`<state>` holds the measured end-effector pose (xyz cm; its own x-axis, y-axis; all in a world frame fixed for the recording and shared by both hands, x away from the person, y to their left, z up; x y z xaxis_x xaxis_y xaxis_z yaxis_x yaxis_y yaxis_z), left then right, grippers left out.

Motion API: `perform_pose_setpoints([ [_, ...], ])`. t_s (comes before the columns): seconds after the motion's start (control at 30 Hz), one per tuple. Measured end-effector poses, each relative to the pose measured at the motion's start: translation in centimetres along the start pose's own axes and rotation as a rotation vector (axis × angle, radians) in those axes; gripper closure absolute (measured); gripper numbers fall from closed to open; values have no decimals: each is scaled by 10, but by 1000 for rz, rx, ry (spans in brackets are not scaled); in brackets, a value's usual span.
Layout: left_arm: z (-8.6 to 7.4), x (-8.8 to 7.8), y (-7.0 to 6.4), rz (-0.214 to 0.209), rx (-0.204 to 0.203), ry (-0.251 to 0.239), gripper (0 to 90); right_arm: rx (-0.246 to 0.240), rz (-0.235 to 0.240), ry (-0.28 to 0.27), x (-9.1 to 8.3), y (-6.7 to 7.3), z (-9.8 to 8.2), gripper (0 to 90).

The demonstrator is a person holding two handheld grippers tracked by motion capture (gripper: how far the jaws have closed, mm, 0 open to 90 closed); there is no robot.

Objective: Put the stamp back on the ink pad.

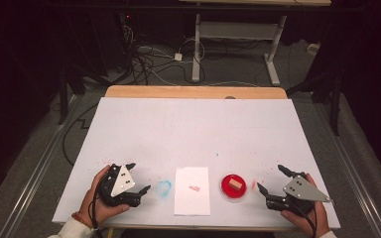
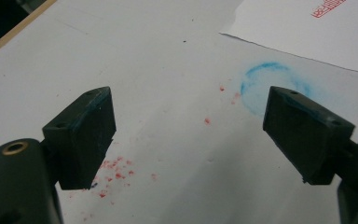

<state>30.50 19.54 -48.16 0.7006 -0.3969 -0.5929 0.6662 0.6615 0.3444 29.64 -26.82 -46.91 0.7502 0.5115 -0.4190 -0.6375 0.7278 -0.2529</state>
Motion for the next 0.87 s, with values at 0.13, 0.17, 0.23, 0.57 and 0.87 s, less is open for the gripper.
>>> perform_pose_setpoints([
  [0.13, 0, 0, 0, -1, -1, 1, 166, 0, -7, -9, -1, 0, 1, 158],
  [0.17, 0, 0, 0, 0, 1, 1, 166, -1, -7, -9, -1, 0, 2, 158],
  [0.23, 0, 0, 0, -1, 2, 2, 165, -2, -6, -10, -1, 0, 2, 158],
  [0.57, 0, 2, 1, -2, 3, 6, 166, -3, -5, -5, -1, 0, 1, 158],
  [0.87, 2, 3, 1, -6, 4, 5, 166, -2, -11, 1, -1, -1, 0, 158],
])
Point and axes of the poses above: each handheld gripper's, and its own axes: x roughly forward along the jaws, z roughly out of its top, y roughly to its left, the point moved 3 cm from there along x, roughly forward along the jaws, and after that the axes turned 6 degrees about z, right-handed, at the moved point
